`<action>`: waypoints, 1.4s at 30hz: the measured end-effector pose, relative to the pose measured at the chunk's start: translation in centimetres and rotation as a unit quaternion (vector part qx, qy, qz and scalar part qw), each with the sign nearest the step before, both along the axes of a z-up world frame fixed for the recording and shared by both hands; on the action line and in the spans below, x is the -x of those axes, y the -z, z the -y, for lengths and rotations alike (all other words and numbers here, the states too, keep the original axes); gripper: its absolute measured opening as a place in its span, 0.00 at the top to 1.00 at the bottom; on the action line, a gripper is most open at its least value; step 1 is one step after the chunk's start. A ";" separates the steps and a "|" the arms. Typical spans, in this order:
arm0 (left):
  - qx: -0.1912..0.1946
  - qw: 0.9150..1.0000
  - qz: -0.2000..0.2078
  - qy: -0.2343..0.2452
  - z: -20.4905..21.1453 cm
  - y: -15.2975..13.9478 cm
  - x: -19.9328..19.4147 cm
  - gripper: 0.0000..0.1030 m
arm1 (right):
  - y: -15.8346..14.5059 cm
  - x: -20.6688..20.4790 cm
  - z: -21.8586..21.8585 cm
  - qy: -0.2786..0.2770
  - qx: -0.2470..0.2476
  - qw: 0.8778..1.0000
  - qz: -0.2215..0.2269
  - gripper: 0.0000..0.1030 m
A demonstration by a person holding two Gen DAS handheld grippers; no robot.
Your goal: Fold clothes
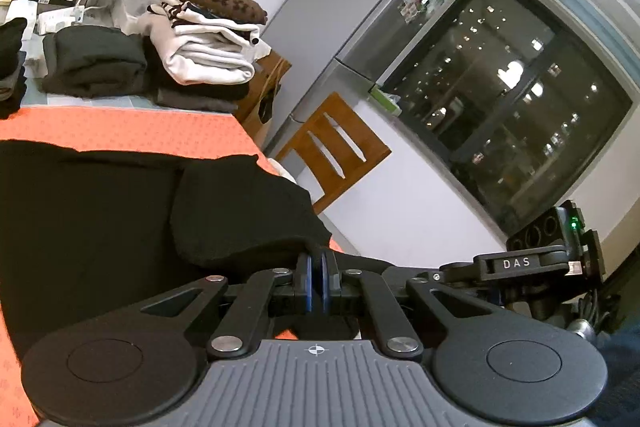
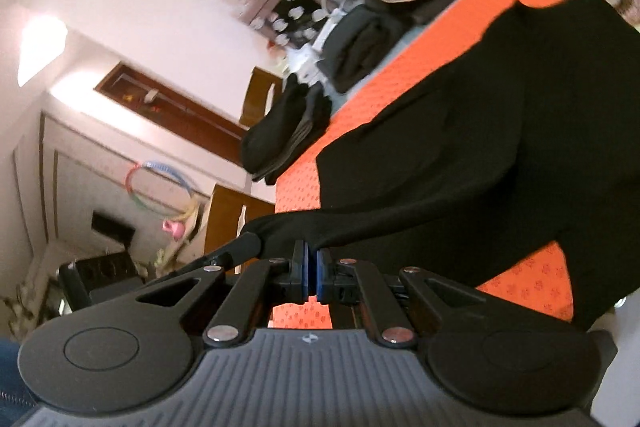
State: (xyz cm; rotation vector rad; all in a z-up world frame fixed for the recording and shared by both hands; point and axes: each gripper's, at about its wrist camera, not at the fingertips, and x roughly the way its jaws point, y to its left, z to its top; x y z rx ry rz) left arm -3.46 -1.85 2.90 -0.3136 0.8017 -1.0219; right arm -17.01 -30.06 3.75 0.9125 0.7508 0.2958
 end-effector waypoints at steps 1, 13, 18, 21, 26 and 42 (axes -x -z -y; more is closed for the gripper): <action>-0.001 1.000 0.003 -0.002 0.5 0.0 -0.4 0.93 | 0.3 -0.4 0.3 0.006 -0.006 1.000 -0.002 0.95; -0.033 0.994 0.035 -0.102 6.9 0.6 -7.3 0.59 | 5.4 -11.1 10.0 0.100 -0.091 0.990 -0.028 0.95; -0.077 0.983 0.019 -0.168 6.7 1.8 -8.0 0.50 | 10.8 -18.9 15.5 0.126 -0.120 0.981 -0.080 0.95; -0.104 0.974 0.001 -0.202 6.3 2.8 -7.8 0.50 | 13.5 -22.4 18.1 0.133 -0.130 0.977 -0.107 0.95; -0.144 0.958 -0.019 -0.247 5.4 4.4 -7.3 0.49 | 15.0 -25.4 21.4 0.139 -0.155 0.973 -0.104 0.95; -0.214 0.942 -0.043 -0.257 7.7 6.6 -9.1 0.47 | 21.8 -20.9 28.8 0.295 -0.278 0.906 -0.119 0.95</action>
